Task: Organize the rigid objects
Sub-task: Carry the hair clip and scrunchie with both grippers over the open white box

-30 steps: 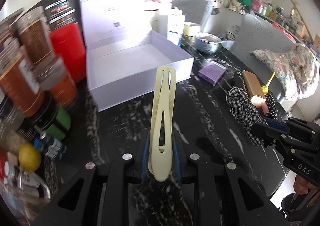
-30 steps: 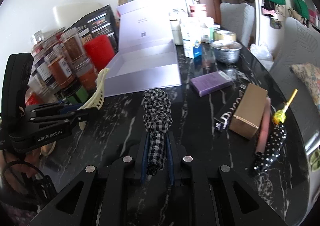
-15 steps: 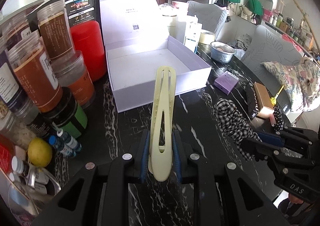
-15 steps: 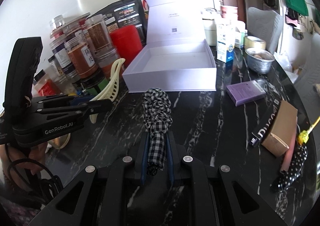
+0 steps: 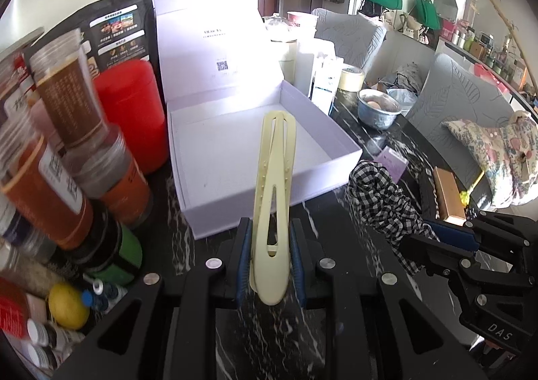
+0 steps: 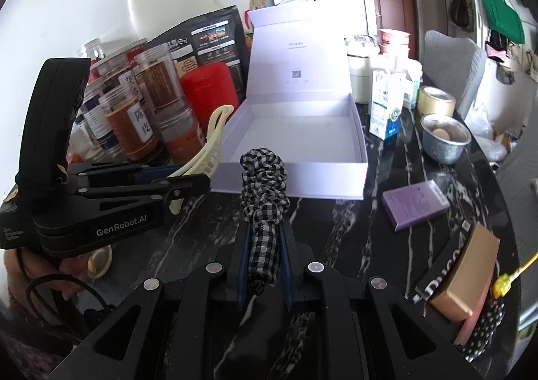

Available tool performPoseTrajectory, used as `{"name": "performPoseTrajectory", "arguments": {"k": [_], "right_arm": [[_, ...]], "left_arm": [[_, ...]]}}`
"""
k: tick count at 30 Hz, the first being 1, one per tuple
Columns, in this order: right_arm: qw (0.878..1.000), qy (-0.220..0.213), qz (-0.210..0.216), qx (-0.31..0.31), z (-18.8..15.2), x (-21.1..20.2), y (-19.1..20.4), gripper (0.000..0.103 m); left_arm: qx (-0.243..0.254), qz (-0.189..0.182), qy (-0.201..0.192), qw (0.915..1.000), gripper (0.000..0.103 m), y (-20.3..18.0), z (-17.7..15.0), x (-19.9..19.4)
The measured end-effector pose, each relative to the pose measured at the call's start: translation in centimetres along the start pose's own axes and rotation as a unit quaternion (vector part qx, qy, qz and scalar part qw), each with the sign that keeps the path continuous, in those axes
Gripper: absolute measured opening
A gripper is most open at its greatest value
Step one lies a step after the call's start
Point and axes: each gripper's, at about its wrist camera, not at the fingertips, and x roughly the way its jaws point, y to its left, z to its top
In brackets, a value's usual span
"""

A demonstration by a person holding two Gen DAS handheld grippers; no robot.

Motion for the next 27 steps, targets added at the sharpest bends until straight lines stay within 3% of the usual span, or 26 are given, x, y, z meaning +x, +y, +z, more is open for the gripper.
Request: {"name": "performPoseTrajectory", "arguments": {"k": [27], "right_arm": [[1.000,-0.024,-0.009,-0.010,9.9,4.2,-4.2,0.017]], "left_arm": [[-0.032,0.021,-0.057,0.9976,0.022,2.2,11.2,4.8]]}}
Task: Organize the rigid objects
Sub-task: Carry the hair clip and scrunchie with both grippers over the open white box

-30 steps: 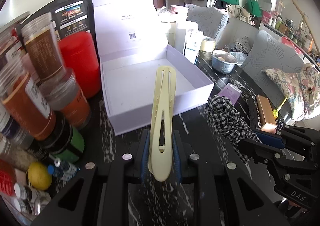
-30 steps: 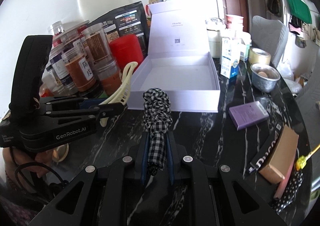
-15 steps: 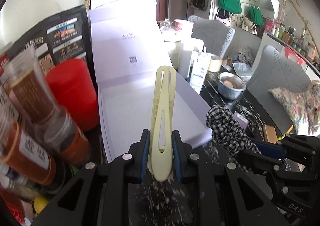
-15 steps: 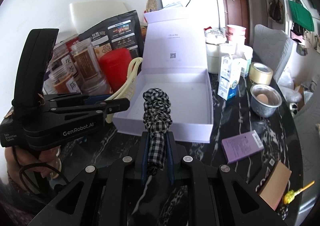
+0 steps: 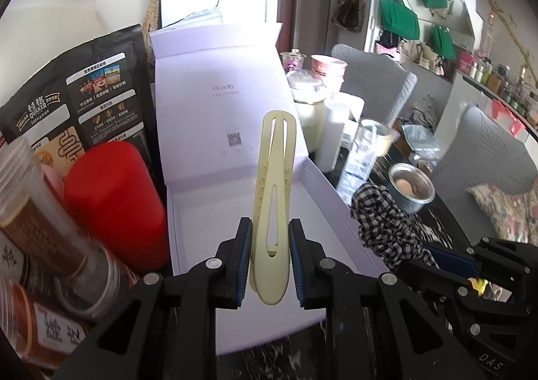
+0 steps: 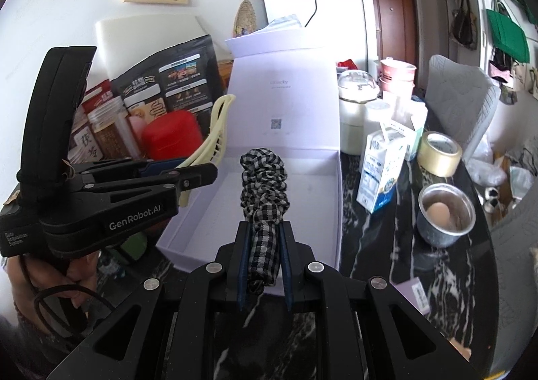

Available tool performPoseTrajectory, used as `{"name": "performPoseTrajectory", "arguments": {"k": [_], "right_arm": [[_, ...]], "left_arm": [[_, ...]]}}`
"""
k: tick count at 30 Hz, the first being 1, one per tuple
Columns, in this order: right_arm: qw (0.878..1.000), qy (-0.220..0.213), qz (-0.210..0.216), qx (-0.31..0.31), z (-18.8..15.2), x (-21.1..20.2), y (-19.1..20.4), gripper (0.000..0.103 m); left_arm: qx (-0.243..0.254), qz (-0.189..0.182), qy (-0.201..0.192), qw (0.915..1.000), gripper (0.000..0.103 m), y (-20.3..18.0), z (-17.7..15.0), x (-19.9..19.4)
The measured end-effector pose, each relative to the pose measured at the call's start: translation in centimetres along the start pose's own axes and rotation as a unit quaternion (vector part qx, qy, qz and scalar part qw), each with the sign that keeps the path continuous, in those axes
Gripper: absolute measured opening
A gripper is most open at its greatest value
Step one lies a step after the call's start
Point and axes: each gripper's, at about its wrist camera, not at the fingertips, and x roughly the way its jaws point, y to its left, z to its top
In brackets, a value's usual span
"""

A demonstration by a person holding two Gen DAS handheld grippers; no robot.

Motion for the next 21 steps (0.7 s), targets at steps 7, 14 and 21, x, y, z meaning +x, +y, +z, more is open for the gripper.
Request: {"name": "performPoseTrajectory", "arguments": {"k": [7,14,21], "right_arm": [[1.000,-0.013,-0.001,0.007,2.2,1.4,-0.7,0.017],[1.000,-0.015,-0.004,0.007,4.3,3.3,-1.5,0.017],[1.000,-0.001,0.007,0.009,5.9,6.5,-2.6,0.017]], "left_arm": [[-0.008,0.010,-0.003,0.9999,0.022,0.9,1.9,1.8],[-0.012,0.021,0.005,0.9997,0.022,1.6,3.3,4.1],[-0.021,0.044,0.023,0.9985,0.022,3.1,4.3,7.0]]}}
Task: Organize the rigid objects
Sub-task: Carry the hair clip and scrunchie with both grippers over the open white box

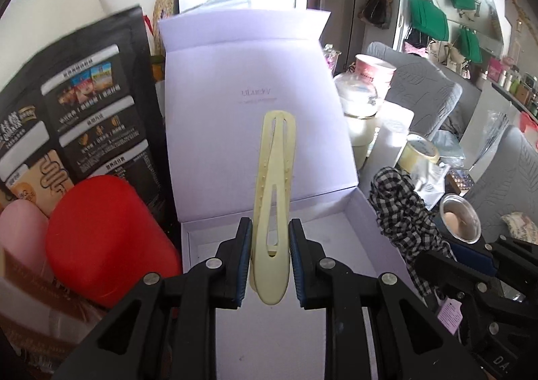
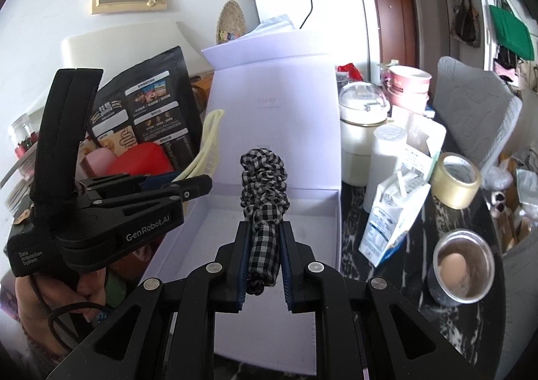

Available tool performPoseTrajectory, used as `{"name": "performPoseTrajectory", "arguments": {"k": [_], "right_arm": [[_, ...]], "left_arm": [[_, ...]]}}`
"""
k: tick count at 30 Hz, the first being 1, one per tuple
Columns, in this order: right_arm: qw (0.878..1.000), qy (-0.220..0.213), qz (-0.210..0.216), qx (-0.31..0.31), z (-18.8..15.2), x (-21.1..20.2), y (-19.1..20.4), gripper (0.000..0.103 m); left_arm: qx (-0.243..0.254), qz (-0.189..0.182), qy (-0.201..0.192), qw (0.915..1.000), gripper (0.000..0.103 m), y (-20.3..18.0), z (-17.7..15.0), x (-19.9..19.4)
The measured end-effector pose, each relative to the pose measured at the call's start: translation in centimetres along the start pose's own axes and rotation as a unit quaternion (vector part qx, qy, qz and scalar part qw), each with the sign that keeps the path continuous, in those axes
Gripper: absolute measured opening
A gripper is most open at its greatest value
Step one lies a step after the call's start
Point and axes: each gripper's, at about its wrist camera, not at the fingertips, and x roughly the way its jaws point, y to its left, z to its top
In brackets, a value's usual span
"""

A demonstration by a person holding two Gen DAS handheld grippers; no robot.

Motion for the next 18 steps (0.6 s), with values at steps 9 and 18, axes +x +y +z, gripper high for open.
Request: {"name": "performPoseTrajectory", "arguments": {"k": [9,18], "right_arm": [[0.999,0.039,-0.002,0.003,0.5,4.7,-1.3,0.017],[0.997,0.071,-0.008,0.022,-0.2,6.7,-2.6,0.017]], "left_arm": [[0.003,0.011,0.043,0.9990,0.022,0.4,-0.4,4.2],[-0.001,-0.003,0.081,0.9967,0.022,0.2,-1.0,6.5]]}}
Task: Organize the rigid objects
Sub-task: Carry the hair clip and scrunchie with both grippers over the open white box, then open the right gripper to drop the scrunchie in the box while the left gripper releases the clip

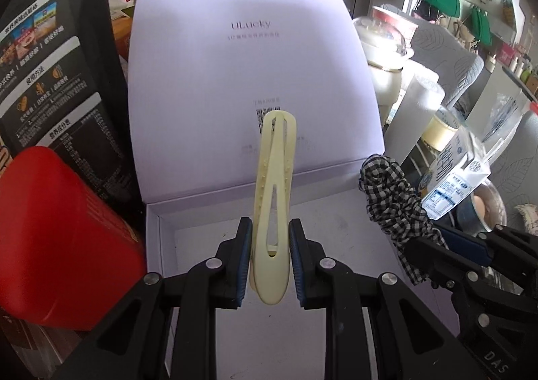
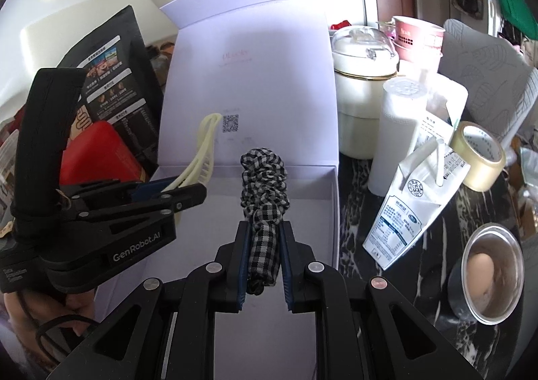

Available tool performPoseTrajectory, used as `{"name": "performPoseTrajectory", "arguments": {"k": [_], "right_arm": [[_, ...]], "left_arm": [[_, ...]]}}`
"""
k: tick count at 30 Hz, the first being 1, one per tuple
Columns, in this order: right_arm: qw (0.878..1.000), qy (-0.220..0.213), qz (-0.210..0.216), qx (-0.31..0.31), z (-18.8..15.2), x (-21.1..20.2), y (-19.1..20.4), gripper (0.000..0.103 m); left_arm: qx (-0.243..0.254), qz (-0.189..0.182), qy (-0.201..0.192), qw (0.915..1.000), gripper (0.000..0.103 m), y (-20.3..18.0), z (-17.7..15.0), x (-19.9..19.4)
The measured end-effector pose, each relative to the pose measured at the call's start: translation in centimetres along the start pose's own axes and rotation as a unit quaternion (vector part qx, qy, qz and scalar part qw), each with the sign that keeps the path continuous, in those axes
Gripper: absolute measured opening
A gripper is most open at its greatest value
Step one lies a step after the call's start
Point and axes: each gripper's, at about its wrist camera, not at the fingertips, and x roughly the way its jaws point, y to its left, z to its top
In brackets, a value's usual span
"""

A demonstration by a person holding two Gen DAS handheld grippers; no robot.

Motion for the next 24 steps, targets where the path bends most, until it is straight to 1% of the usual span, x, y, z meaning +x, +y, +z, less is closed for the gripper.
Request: {"name": "performPoseTrajectory", "arguments": {"k": [3,5,7,12,18,22,24], "right_arm": [[1.000,0.003,-0.003,0.000,-0.1,0.2,0.1,0.017],[1.000,0.006,-0.014,-0.007,-0.2,0.4,0.3,0.017],[1.000,0.007,-0.014,-0.004,-0.2,0.5,0.3,0.018],[1.000,0.015,-0.021,-0.002,-0.2,0.9,0.1,0.019],[1.000,0.017,-0.022,0.000,-0.3,1.0,0.0,0.019],[0.999,0.017,-0.029,0.004,-0.3,0.8,-0.3,0.019],[0.999,0.016,-0.040,0.003,-0.3,0.4,-0.4,0.019]], "left_arm": [[0.005,0.012,0.014,0.9998,0.022,-0.2,-0.3,0.8],[0.003,0.012,0.017,0.9998,0.022,0.0,-0.5,1.1],[-0.003,0.009,0.019,0.9998,0.022,0.1,-0.6,1.2],[-0.010,0.023,0.029,0.9993,0.022,0.4,-0.5,1.9],[-0.028,0.020,0.069,0.9970,0.022,1.0,-0.8,3.3],[-0.028,0.020,0.074,0.9967,0.022,1.0,-1.1,3.6],[-0.028,0.024,0.073,0.9967,0.022,1.1,-1.2,3.5]]}}
